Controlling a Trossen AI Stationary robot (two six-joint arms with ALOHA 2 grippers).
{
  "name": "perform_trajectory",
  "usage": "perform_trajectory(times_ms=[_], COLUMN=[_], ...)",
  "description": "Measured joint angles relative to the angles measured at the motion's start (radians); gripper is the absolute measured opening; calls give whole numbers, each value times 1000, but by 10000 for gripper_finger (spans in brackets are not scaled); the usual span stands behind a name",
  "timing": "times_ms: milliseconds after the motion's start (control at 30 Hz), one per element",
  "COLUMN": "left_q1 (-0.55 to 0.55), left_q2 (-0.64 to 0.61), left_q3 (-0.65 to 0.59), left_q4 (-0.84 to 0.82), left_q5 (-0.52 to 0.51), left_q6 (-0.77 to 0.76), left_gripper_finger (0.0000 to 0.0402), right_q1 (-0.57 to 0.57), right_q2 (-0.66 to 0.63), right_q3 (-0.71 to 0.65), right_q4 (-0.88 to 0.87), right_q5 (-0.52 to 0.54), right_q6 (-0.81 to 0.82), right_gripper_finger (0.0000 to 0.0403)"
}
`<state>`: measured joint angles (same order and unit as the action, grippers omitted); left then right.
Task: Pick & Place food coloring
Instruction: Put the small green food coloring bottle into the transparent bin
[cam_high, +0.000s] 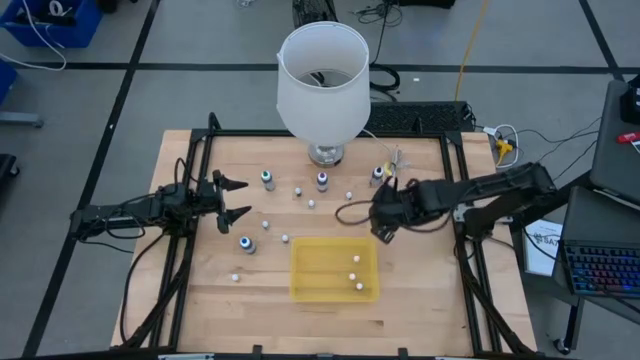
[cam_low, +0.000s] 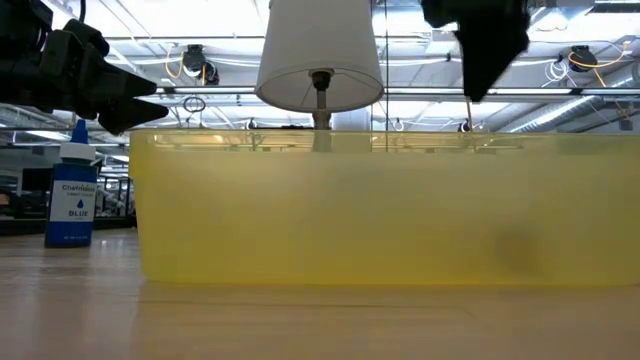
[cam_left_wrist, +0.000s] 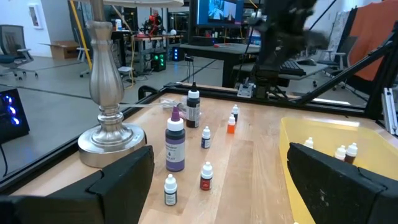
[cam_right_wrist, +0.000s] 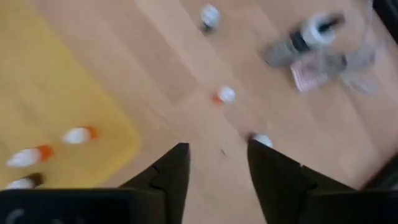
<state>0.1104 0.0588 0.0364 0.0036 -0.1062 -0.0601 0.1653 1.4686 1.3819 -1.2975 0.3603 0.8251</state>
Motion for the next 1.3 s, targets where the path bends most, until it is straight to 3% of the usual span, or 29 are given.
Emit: perform_trajectory(times_ms=[167,333,800,1300], left_q1=[0,0,0,0], left_q2=[0,0,0,0], left_q3=[0,0,0,0], left_q4=[0,0,0,0], left_q5=[0,0,0,0], left_q6=[0,0,0,0], left_gripper_finger=[365,365,365,365], right_q1=[-122,-240,-383,-388], right_q2=[-58,-104,-167,-146], right_q3=[-152,-290,-554,-605], right_q4=[-2,52,439,516], right_q5=[-38,-80,-233,-233], right_q6=[-4,-7,-108,-100], right_gripper_finger=[221,245,233,230])
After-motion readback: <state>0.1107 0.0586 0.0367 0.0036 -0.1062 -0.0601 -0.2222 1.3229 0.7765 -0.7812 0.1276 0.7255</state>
